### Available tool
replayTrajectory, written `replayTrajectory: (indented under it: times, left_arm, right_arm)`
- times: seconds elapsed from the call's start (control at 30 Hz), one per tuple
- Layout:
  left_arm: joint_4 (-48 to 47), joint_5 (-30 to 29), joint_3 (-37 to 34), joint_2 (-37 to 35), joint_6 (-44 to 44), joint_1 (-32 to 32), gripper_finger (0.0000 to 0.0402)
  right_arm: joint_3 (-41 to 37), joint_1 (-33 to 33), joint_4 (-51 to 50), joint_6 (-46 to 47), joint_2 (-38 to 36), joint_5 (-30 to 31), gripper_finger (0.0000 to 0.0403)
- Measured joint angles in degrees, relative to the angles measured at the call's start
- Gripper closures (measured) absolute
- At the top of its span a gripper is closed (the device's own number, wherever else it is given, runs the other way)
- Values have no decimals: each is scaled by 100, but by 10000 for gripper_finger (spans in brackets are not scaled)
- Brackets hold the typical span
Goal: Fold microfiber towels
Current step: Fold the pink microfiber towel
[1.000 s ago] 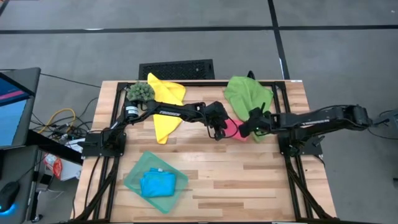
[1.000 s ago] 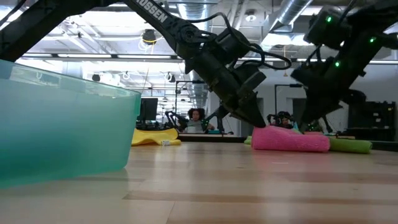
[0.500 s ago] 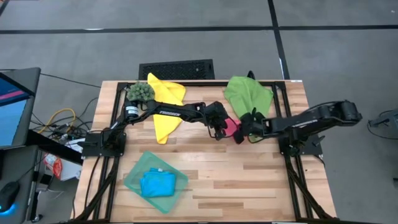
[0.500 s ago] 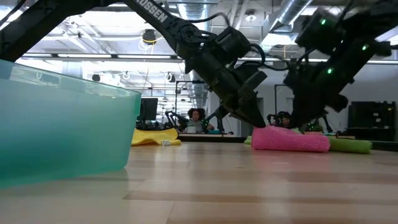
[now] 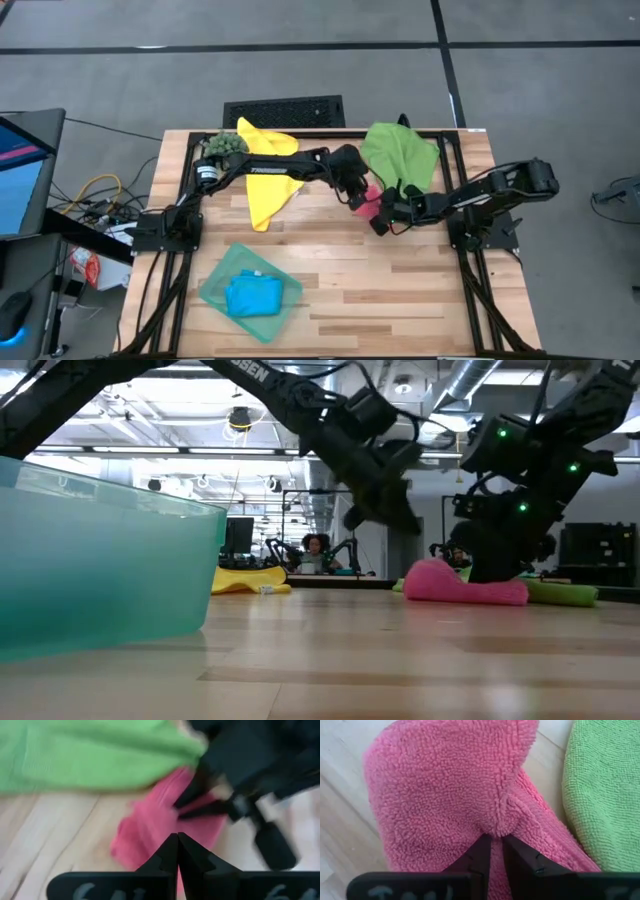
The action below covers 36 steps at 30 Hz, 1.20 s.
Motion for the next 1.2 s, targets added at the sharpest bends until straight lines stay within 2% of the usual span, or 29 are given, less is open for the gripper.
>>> replayTrajectory:
  times: [0.17,0.33,0.53,0.77,0.87,1.2]
  left_arm:
    - [507,351,-64,98,-128,-2,401]
    - [1083,691,-241,141,-391,-4,401]
    - [1406,141,-261,131,-139,-188,401]
    - [1080,119,-300,131,390,-416,401]
    - [1465,-152,-725,130,468,-468,401]
    - [2442,-438,-1641,138,-73,-251,401]
  right_arm:
    - [-30,48,-324,279,-594,-227,326]
    - [-26,294,-1032,664,-1616,163,326]
    - [-26,672,-1963,1206,-2332,806,326]
    - [-21,988,-1947,1392,-2261,1102,326]
    - [-21,995,-1944,1463,-2130,1121,326]
    - [-21,982,-1761,1636,-1757,1091,326]
